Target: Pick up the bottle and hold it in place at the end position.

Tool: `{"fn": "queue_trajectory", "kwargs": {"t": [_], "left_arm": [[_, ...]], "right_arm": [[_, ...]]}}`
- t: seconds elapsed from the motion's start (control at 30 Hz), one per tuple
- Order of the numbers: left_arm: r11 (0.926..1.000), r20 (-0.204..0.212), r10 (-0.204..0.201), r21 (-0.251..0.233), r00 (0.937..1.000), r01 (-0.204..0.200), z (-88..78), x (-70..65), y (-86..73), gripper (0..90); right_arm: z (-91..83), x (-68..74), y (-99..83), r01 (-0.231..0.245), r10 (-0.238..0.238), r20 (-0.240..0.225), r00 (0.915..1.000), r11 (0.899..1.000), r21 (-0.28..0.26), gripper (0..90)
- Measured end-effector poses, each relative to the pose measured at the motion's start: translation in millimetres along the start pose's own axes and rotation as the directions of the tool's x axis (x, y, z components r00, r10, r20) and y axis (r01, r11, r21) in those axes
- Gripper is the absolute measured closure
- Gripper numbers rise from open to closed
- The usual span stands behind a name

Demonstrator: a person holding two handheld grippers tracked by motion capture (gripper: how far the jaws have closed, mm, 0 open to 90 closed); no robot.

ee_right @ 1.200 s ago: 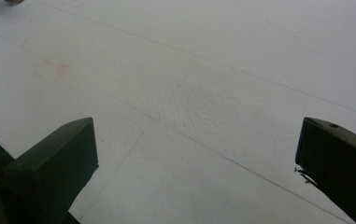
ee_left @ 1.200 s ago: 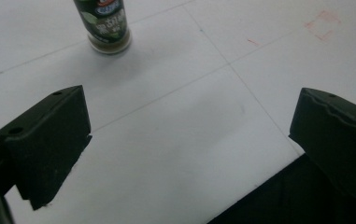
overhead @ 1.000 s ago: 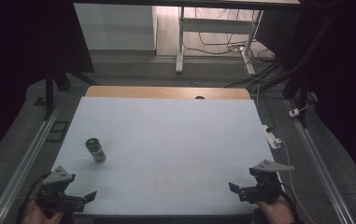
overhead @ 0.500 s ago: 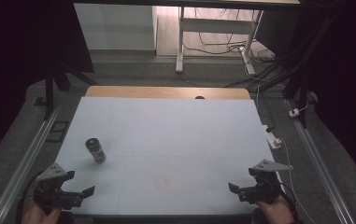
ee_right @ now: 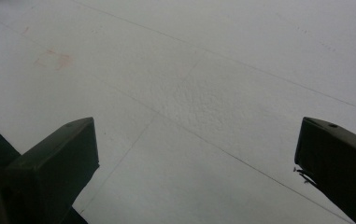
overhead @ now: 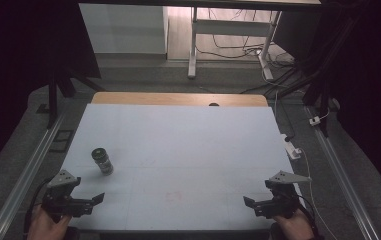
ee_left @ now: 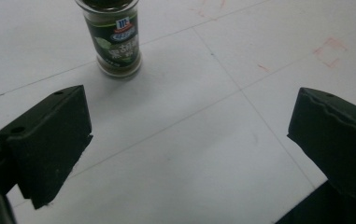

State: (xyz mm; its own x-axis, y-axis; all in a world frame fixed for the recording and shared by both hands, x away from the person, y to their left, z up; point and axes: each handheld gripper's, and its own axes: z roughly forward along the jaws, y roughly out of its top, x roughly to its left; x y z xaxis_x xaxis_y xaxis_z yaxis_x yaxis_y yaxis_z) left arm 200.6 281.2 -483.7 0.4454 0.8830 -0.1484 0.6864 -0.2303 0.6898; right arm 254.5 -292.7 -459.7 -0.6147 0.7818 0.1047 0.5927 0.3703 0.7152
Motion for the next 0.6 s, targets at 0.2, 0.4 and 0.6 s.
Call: {"fn": "queue_trajectory", "kwargs": {"t": [0.2, 0.4, 0.6], "left_arm": [[0.9999, -0.016, -0.014, 0.009, 0.9998, 0.014, 5.9, 6.0, 3.4, 0.2], [0.9995, -0.002, -0.028, 0.015, 0.9996, 0.028, 13.6, 15.6, 7.1, 0.2], [0.9998, -0.002, -0.014, 0.011, 0.9999, 0.014, 19.8, 23.0, 11.8, 0.3]], "right_arm": [[0.5, 0.1, 0.2, 0.001, -0.001, 0.001, 1.0000, 1.000, 0.004, 0.0], [0.9, 0.5, 0.4, 0.005, -0.005, 0.002, 1.0000, 1.000, 0.007, 0.0], [1.2, 0.5, 0.5, 0.005, -0.005, 0.001, 1.0000, 1.000, 0.010, 0.0]]}}
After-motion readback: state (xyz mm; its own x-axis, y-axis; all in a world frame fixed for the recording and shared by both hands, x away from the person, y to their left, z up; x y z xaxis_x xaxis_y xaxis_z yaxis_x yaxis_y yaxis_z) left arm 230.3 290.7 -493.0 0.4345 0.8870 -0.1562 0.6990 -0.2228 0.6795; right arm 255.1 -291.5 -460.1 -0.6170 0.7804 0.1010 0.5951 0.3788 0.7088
